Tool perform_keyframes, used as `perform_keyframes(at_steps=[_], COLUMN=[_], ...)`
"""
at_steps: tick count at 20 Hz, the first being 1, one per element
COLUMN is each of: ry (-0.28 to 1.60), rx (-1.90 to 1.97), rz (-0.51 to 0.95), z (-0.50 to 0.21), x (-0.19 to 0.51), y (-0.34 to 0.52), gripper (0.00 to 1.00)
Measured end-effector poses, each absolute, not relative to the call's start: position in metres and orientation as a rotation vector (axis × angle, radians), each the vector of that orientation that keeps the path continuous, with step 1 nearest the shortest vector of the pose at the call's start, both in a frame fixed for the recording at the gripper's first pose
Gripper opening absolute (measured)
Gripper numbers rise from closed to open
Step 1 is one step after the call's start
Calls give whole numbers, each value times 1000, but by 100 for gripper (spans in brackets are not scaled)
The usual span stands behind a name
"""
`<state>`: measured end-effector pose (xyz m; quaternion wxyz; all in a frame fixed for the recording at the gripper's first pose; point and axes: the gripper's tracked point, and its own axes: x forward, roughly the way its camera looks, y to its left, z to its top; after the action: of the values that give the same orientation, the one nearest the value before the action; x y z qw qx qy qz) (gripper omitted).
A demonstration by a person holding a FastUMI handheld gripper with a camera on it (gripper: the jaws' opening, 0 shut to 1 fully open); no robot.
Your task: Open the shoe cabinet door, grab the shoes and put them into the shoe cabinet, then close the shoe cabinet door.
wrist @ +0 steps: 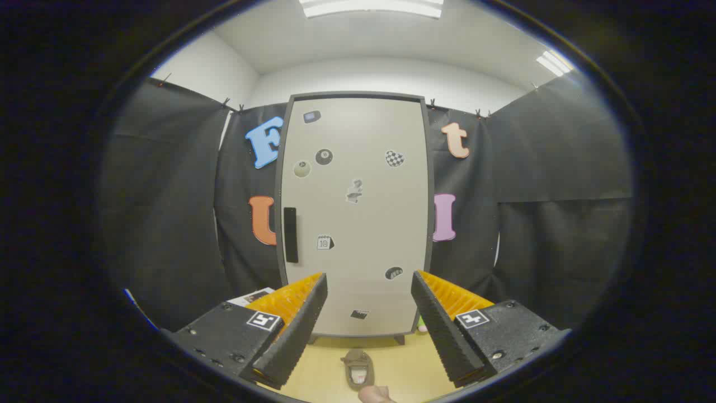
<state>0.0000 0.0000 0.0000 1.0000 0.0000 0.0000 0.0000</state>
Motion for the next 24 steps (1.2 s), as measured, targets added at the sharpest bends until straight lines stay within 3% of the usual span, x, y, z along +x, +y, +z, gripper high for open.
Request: perform_keyframes(at_steps=[24], ry=[-36], rx=[13], rz=[50], z=[9], x=[26], y=[27], gripper=[99])
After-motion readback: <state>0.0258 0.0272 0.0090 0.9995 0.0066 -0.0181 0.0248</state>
